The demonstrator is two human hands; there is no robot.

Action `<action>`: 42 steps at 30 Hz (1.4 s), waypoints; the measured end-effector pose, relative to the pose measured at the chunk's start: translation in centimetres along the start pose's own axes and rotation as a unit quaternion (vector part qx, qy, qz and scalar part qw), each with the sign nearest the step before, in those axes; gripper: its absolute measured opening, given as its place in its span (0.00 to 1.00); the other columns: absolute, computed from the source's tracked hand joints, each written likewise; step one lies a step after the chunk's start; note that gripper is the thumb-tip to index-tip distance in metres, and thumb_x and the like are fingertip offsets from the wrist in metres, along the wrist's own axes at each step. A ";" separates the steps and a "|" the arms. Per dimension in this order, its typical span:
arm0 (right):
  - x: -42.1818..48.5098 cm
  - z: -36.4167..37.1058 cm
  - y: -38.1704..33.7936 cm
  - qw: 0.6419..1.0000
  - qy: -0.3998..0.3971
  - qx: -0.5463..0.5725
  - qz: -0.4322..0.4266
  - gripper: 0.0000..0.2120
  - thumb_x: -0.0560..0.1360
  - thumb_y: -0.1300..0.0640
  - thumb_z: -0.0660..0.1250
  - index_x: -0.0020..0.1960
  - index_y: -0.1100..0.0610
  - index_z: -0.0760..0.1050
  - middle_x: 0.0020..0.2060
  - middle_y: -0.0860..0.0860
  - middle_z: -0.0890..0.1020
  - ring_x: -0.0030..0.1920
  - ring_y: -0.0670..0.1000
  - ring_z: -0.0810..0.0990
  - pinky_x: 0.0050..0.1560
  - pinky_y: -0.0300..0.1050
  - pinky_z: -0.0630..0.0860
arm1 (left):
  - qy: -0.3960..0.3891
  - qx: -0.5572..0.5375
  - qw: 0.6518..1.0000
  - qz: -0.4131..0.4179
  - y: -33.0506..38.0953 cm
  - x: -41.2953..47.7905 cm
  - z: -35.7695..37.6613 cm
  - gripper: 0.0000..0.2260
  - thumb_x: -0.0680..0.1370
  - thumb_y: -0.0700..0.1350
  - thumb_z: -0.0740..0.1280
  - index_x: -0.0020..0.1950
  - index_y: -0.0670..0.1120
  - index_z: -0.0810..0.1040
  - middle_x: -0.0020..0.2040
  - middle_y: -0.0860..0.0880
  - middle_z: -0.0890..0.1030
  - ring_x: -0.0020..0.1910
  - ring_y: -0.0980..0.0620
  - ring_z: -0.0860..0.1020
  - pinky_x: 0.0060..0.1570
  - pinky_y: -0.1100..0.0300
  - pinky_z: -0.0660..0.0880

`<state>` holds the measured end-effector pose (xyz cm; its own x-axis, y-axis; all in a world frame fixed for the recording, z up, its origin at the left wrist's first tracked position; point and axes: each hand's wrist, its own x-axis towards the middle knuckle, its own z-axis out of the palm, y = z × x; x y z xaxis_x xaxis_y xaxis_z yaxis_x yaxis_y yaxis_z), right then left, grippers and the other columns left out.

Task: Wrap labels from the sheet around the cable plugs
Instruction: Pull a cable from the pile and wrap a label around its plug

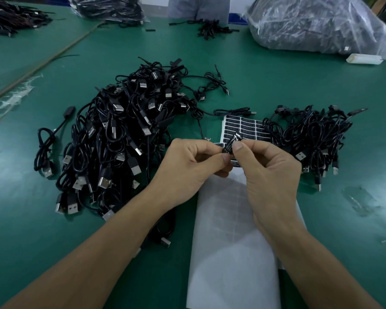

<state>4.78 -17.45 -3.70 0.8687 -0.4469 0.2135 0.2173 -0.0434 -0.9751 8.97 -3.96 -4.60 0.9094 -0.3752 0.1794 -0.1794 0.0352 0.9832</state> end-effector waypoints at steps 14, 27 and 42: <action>-0.3 0.1 -0.1 1.000 0.002 0.010 -0.001 0.03 0.75 0.64 0.73 0.43 0.58 0.83 0.34 0.50 0.86 0.35 0.48 0.85 0.39 0.36 0.79 | 0.033 -0.015 0.999 0.009 -0.1 0.1 0.3 0.04 0.77 0.33 0.70 0.44 0.37 0.85 0.38 0.42 0.86 0.38 0.47 0.85 0.44 0.58 0.82; -0.3 0.0 0.0 1.000 -0.001 -0.011 -0.026 0.05 0.72 0.60 0.78 0.42 0.56 0.82 0.34 0.50 0.86 0.36 0.50 0.85 0.39 0.38 0.80 | 0.068 0.008 0.997 0.046 -0.4 0.1 0.6 0.06 0.77 0.32 0.70 0.42 0.38 0.85 0.35 0.47 0.85 0.35 0.52 0.84 0.40 0.63 0.79; 0.8 -0.9 0.2 0.998 -0.042 -0.023 -0.043 0.03 0.73 0.60 0.75 0.45 0.53 0.83 0.37 0.49 0.86 0.39 0.48 0.85 0.42 0.40 0.81 | 0.044 0.041 0.997 0.039 -0.1 -0.2 0.8 0.04 0.74 0.41 0.71 0.41 0.43 0.85 0.35 0.47 0.84 0.35 0.47 0.82 0.40 0.51 0.80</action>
<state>5.10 -18.65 -3.76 0.8821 -0.3635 0.2996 0.2747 -0.1196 -0.9541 8.53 -4.60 -4.80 0.9203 -0.2914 0.2610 -0.2774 -0.0158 0.9606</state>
